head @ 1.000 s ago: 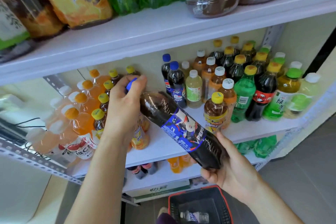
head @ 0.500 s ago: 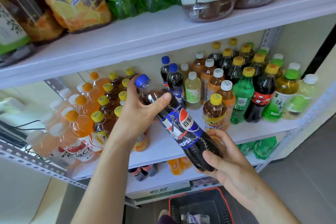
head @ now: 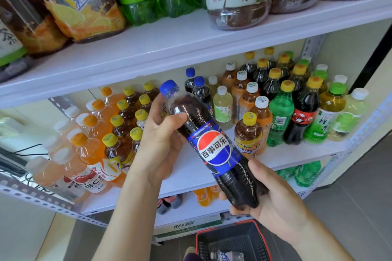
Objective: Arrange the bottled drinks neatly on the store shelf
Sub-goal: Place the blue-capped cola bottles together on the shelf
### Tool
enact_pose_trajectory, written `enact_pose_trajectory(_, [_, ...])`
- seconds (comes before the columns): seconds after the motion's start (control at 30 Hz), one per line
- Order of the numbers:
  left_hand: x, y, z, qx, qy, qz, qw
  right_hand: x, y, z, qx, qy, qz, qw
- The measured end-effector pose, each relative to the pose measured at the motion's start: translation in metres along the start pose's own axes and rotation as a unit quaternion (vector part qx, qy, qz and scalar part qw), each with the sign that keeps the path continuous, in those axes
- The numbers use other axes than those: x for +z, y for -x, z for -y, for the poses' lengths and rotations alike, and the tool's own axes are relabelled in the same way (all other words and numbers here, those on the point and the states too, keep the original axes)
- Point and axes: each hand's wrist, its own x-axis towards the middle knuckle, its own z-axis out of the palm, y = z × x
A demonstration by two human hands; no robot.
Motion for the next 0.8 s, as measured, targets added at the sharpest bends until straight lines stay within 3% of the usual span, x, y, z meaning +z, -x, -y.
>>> enact_pose_trajectory(0.23, [0.005, -0.001, 0.000, -0.050, -0.129, -0.031, 0.990, 0.000, 0.003, -0.012, -0.094, 0.148, -0.051, 0.983])
enact_pose_trajectory(0.37, [0.007, 0.000, 0.002, -0.009, -0.114, -0.078, 0.990, 0.004, 0.003, -0.011, -0.128, 0.279, -0.107, 0.946])
enact_pose_trajectory(0.47, [0.007, -0.001, 0.005, 0.008, -0.080, -0.099, 0.992, 0.005, 0.002, -0.007, -0.139, 0.315, -0.104, 0.933])
enact_pose_trajectory(0.53, [0.008, -0.001, 0.006, 0.017, -0.047, -0.092, 0.994, 0.004, 0.001, -0.003, -0.099, 0.284, -0.086, 0.950])
enact_pose_trajectory(0.6, [0.008, -0.001, 0.006, 0.021, -0.009, -0.074, 0.997, 0.000, -0.001, -0.001, -0.019, 0.168, -0.049, 0.984])
enact_pose_trajectory(0.67, [0.008, -0.001, 0.008, 0.017, 0.026, -0.049, 0.998, -0.002, -0.001, 0.000, 0.035, 0.091, 0.001, 0.995])
enact_pose_trajectory(0.8, [0.006, -0.004, 0.011, 0.023, 0.094, -0.009, 0.995, -0.001, -0.002, -0.006, 0.012, 0.082, 0.046, 0.996])
